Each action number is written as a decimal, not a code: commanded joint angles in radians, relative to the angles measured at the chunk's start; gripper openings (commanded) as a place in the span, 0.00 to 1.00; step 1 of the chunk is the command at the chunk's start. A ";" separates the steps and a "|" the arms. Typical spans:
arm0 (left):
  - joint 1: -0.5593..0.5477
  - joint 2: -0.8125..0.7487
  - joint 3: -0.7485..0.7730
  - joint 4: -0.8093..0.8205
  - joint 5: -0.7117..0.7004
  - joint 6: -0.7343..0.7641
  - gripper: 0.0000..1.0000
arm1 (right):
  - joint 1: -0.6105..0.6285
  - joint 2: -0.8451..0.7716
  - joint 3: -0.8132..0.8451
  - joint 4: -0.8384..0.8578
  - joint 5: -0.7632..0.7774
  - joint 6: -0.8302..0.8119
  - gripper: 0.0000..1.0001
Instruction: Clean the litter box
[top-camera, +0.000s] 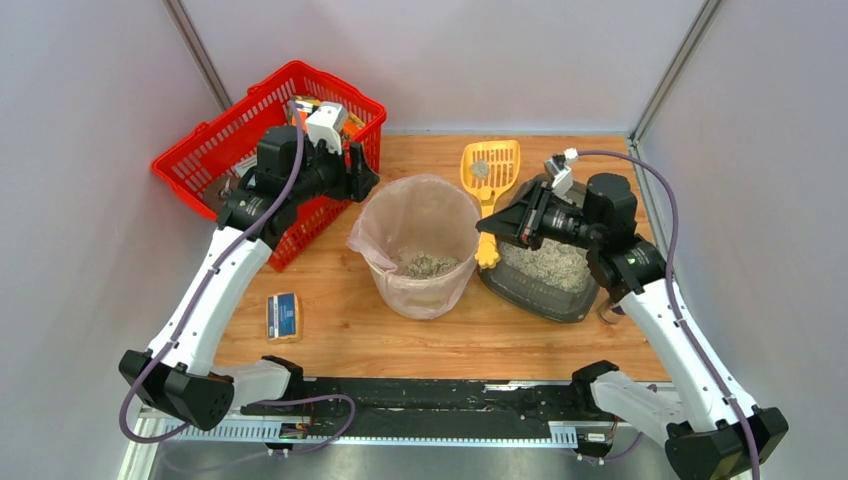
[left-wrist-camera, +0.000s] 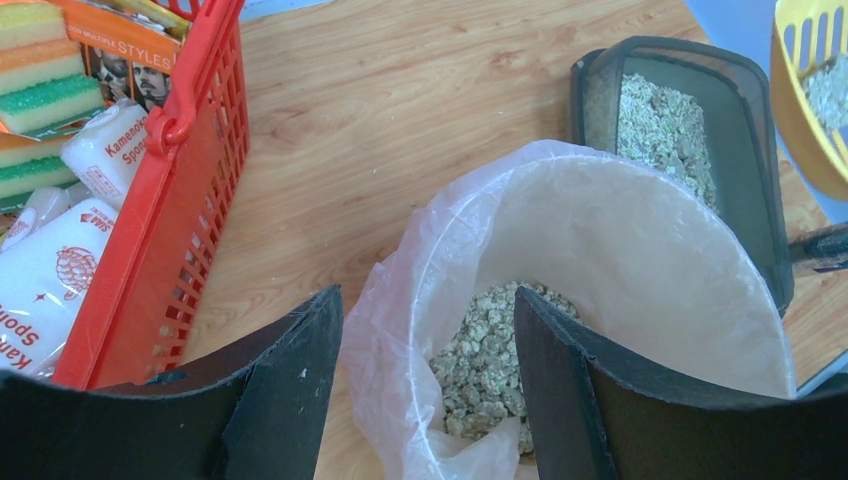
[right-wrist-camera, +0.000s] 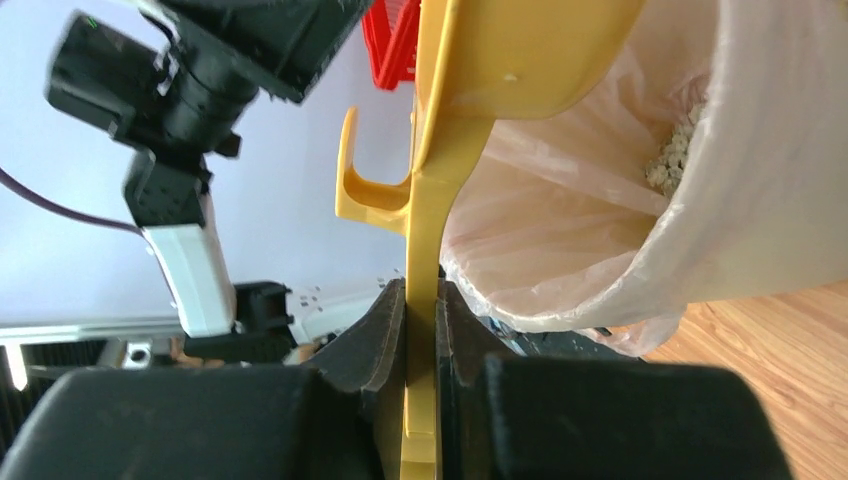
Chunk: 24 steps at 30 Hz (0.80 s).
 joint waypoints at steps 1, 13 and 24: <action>-0.004 0.014 0.006 0.010 -0.007 0.010 0.71 | 0.091 0.025 0.050 -0.030 0.056 -0.132 0.00; -0.004 0.040 0.006 0.008 0.000 -0.002 0.71 | 0.307 0.145 0.255 -0.361 0.332 -0.404 0.00; -0.004 0.052 0.003 0.013 0.016 -0.005 0.68 | 0.556 0.281 0.442 -0.668 0.737 -0.582 0.00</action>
